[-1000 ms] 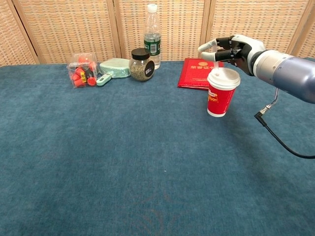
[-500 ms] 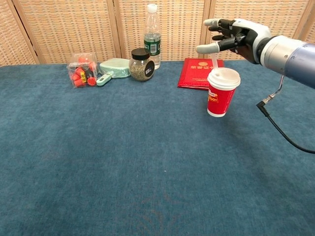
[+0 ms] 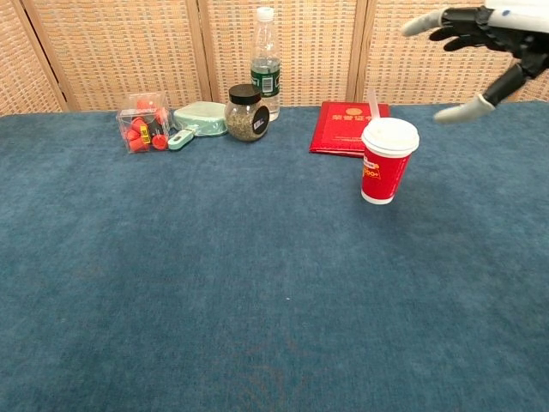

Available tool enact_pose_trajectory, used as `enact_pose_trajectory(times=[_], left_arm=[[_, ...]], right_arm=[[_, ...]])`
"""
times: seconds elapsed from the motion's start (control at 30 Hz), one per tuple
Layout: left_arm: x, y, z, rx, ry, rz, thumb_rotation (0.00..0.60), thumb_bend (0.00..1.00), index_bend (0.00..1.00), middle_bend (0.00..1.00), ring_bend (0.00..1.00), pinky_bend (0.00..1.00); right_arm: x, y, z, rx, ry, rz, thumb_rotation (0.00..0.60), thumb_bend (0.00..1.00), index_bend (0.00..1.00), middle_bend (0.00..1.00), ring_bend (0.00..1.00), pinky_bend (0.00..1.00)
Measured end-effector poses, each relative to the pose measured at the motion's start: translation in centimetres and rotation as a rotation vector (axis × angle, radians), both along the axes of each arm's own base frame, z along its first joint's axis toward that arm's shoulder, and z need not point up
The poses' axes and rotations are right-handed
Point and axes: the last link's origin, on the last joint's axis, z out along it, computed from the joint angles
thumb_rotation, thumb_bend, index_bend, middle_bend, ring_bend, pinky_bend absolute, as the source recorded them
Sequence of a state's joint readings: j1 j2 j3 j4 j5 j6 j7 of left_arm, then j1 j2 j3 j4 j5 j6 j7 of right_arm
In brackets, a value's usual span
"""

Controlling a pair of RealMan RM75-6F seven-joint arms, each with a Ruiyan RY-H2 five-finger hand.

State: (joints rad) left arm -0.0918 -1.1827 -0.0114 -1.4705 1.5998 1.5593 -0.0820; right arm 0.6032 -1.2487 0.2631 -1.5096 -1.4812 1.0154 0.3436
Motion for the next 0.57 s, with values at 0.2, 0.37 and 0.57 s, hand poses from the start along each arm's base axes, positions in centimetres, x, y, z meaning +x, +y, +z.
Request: enact_pose_trajectory(times=[0.2, 0.37, 0.57], left_arm=[[0.2, -0.5, 0.1, 0.001, 0.001, -0.018, 0.600, 0.17, 0.00, 0.00, 0.00, 0.00], [0.3, -0.8, 0.1, -0.002, 0.000, -0.028, 0.600, 0.17, 0.00, 0.00, 0.00, 0.00], [0.3, -1.1, 0.1, -0.004, 0.002, -0.030, 0.600, 0.17, 0.00, 0.00, 0.00, 0.00]], right_arm=[[-3.8, 6.4, 1.9, -0.138, 0.221, 0.019, 0.600, 0.00, 0.00, 0.00, 0.00, 0.00], [-6.4, 10.6, 2.7, -0.248, 0.305, -0.015, 0.600, 0.00, 0.00, 0.00, 0.00, 0.00], [-8.4, 14.6, 2.4, -0.315, 0.355, -0.065, 0.600, 0.00, 0.00, 0.00, 0.00, 0.00]])
